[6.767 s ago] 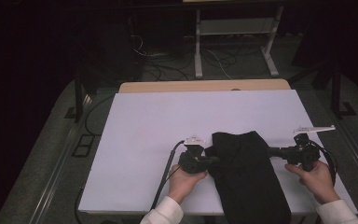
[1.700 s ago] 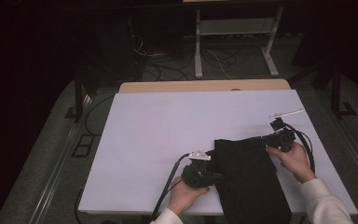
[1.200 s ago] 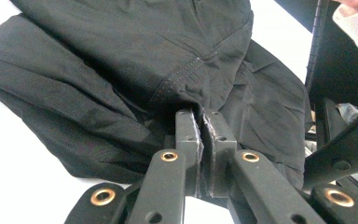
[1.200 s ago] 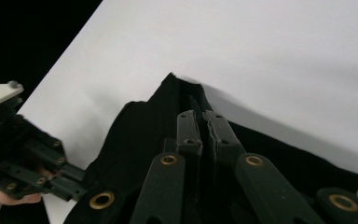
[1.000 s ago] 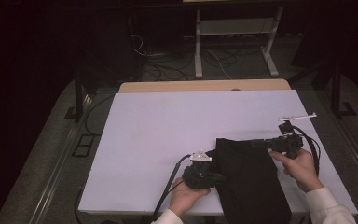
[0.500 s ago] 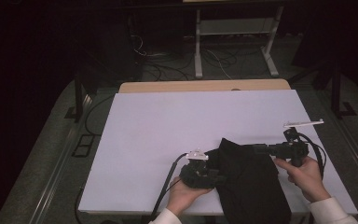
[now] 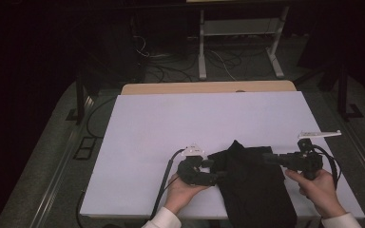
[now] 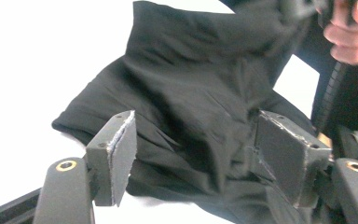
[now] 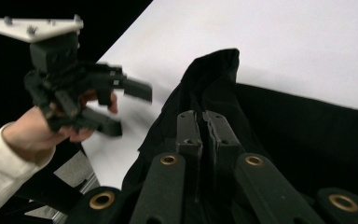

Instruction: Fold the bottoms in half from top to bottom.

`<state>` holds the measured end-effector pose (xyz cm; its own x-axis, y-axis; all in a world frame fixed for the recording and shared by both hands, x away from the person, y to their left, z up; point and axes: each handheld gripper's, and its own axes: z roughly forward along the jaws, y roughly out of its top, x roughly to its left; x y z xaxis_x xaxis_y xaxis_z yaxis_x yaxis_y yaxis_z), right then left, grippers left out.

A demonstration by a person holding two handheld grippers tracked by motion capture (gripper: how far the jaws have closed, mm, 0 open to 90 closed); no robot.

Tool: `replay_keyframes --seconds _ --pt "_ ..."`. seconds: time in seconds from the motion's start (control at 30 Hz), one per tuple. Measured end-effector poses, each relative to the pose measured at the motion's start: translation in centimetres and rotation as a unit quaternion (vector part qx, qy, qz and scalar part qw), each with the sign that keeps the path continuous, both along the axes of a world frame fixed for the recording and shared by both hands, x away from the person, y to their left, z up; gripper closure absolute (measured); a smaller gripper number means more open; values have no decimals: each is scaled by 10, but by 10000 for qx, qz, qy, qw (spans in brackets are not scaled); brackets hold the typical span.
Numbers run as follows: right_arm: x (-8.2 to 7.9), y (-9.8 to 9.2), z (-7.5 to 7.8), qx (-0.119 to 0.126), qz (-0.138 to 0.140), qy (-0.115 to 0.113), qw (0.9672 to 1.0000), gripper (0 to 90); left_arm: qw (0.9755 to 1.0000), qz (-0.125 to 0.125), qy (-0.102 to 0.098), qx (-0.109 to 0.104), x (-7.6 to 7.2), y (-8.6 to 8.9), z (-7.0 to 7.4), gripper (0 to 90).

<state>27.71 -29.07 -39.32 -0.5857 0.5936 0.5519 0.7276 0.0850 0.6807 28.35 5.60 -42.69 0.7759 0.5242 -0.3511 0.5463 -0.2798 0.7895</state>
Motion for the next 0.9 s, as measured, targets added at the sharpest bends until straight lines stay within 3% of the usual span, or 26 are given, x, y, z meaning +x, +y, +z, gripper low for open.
replay_keyframes --seconds 0.27,0.4,0.63,0.9 --pt "-21 1 -9 -117 327 125 9993 837 9989 353 -294 -98 10 2 8 293" --pt "-32 2 -10 -126 461 146 9988 837 9985 423 -341 -98 16 2 12 288" --pt "-47 -2 -13 -106 688 220 9973 838 9979 559 -257 -216 24 3 12 272" --pt "-59 -12 -16 -69 943 293 9951 838 9984 517 -167 -158 27 0 8 264"
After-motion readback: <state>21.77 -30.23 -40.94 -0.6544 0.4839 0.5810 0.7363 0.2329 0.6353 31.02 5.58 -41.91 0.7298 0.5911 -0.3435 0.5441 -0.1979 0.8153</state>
